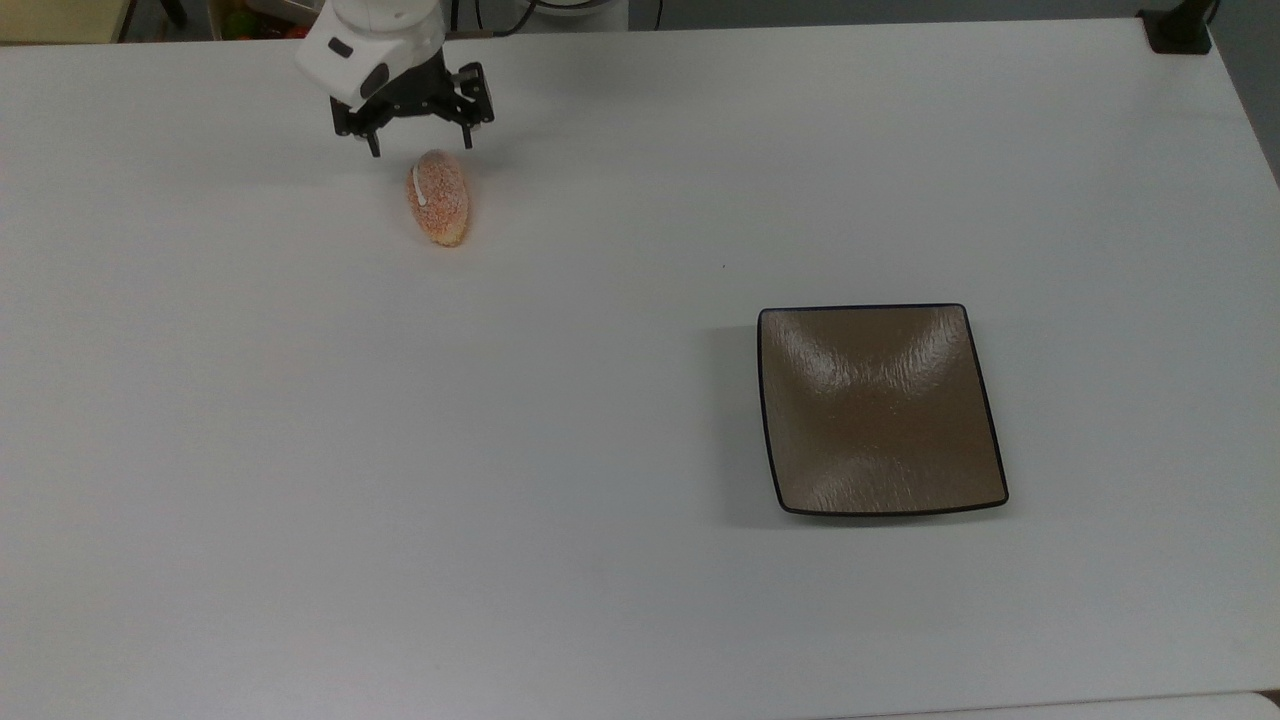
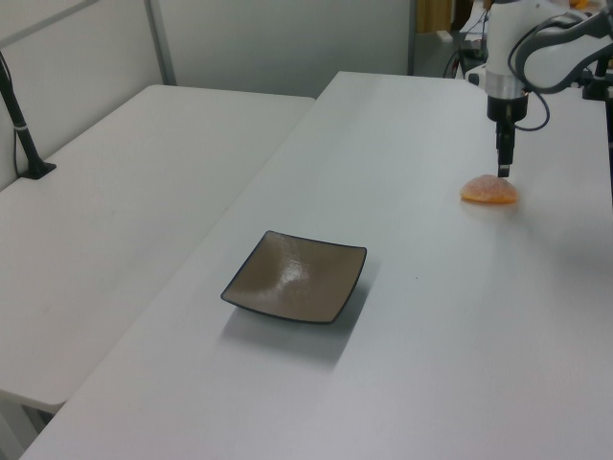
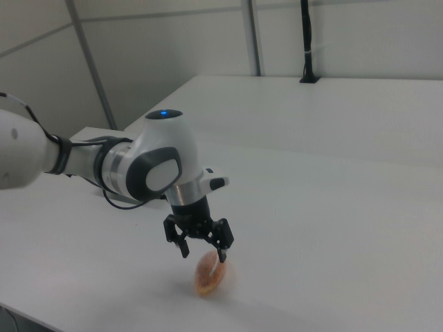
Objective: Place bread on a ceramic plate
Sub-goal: 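Move the open gripper over the orange bread roll and lower it, then close the gripper on the bread roll and lift it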
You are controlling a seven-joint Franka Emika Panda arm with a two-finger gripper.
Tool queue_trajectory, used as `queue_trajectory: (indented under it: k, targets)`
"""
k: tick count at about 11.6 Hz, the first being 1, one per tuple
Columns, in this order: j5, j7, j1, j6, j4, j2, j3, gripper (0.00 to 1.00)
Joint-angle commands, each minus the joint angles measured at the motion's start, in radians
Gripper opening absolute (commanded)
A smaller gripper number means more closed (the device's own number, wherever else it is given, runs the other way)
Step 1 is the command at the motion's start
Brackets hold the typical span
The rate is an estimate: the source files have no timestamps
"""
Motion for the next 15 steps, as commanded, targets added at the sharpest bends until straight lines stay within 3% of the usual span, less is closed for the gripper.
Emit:
queue_trajectory:
  k: [1,7,11,14,15]
  targets:
    - [-0.008,-0.007,-0.008,0.085,-0.008,0.057,-0.004,1.0]
    - [-0.008,-0.005,-0.005,0.105,-0.008,0.119,-0.004,1.0]
    - [-0.008,-0.005,-0.003,0.103,-0.008,0.128,-0.004,0.61]
    - [-0.008,-0.004,-0.005,0.102,-0.008,0.127,-0.004,0.21]
    - [-0.008,-0.004,-0.005,0.099,-0.008,0.125,-0.004,0.14]
